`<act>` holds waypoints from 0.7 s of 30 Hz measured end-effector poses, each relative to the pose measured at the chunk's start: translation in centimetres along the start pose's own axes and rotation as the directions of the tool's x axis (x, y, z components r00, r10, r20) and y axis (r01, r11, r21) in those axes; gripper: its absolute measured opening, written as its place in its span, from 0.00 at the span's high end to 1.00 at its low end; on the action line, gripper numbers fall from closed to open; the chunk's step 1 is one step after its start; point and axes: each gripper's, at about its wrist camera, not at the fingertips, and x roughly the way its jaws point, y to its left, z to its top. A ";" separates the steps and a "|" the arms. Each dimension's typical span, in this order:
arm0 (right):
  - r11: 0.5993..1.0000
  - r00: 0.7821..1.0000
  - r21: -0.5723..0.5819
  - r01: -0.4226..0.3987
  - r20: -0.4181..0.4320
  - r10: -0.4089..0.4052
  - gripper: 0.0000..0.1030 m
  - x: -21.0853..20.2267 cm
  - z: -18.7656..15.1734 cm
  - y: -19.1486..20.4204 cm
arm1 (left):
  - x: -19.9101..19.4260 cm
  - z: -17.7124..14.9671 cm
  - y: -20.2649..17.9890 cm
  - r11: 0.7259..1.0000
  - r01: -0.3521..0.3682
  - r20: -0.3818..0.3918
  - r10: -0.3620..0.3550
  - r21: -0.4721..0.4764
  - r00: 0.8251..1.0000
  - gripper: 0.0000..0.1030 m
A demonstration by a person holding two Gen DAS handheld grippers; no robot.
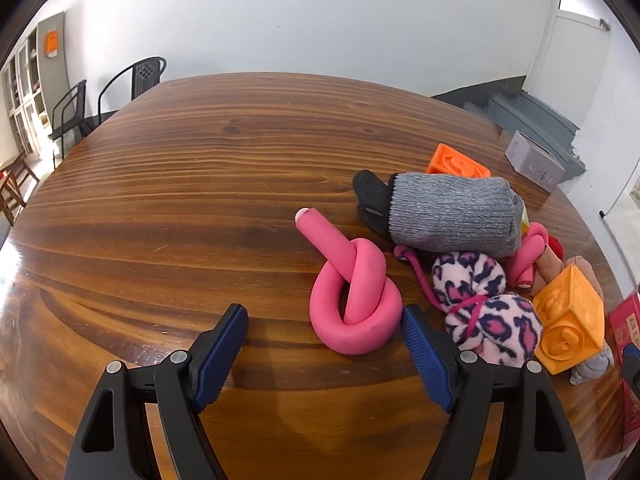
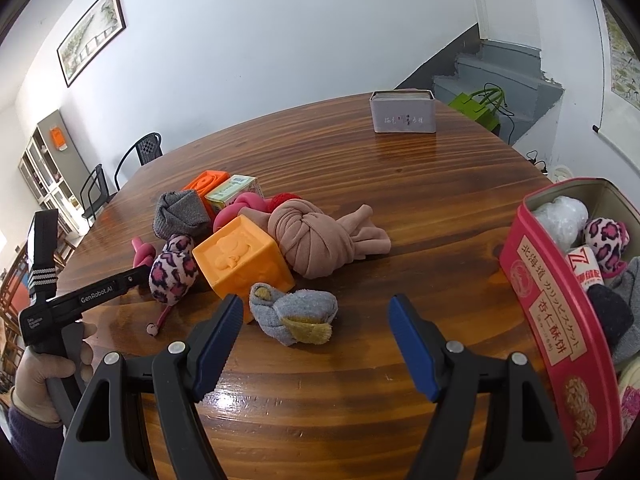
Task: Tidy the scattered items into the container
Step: 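Move both grippers back to the pile of remaining items, then grasp the grey sock bundle with the right gripper while the left grasps the pink foam knot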
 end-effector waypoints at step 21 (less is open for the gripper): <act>0.997 0.998 -0.058 0.043 -0.043 -0.045 0.45 1.8 -0.8 0.7 | -1.9 0.3 0.3 1.000 -0.015 0.082 0.015 -0.001 0.997 0.55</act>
